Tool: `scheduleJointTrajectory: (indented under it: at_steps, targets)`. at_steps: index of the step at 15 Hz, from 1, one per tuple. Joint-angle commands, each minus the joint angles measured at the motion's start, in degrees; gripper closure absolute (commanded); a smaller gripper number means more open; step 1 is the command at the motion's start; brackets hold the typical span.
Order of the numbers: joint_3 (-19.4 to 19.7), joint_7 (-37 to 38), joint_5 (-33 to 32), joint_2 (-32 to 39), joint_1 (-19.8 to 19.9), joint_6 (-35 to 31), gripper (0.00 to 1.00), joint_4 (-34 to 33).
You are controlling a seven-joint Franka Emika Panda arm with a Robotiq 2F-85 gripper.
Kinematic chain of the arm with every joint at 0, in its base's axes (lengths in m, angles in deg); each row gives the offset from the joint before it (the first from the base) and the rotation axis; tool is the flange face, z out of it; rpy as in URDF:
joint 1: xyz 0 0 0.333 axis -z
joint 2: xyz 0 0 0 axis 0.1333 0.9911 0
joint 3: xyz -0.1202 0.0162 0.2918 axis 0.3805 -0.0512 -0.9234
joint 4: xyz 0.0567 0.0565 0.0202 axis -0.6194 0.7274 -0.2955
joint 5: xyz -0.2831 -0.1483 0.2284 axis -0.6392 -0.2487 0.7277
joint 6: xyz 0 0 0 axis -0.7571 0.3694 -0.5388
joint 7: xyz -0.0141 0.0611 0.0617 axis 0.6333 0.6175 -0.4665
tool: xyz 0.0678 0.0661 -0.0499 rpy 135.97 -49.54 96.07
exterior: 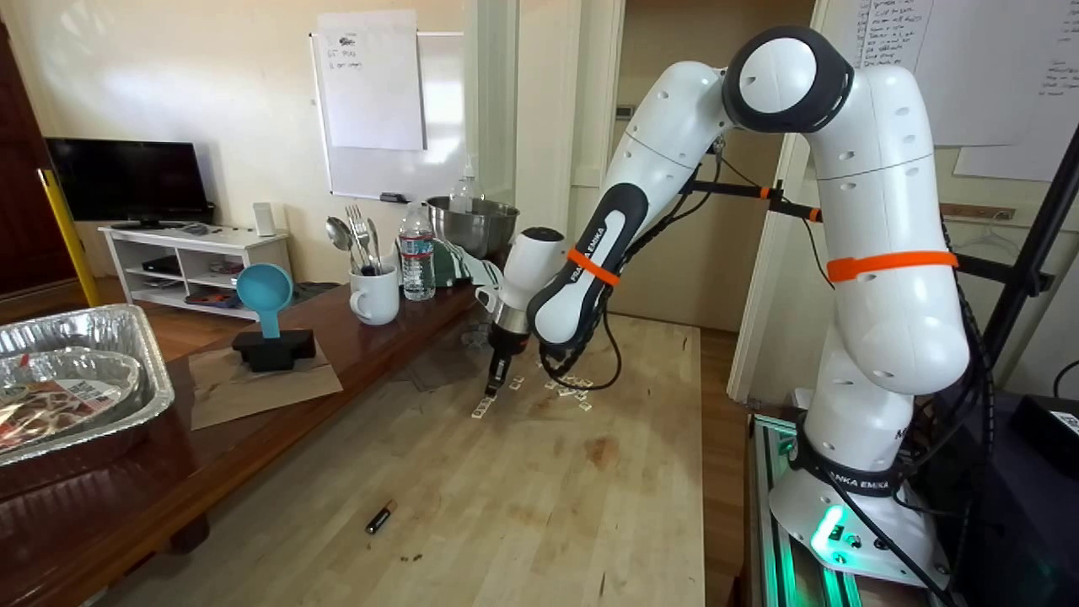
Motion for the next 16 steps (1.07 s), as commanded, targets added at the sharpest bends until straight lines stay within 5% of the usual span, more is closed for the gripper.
scheduleJointTrajectory:
  at_steps: [1, 16]
  targets:
    - [-0.73, 0.46, 0.0, -0.94, 1.18, 0.13, 1.0, 1.0]
    - [2.53, -2.46, -2.98, -3.85, 2.38, 1.61, 1.0, 2.87]
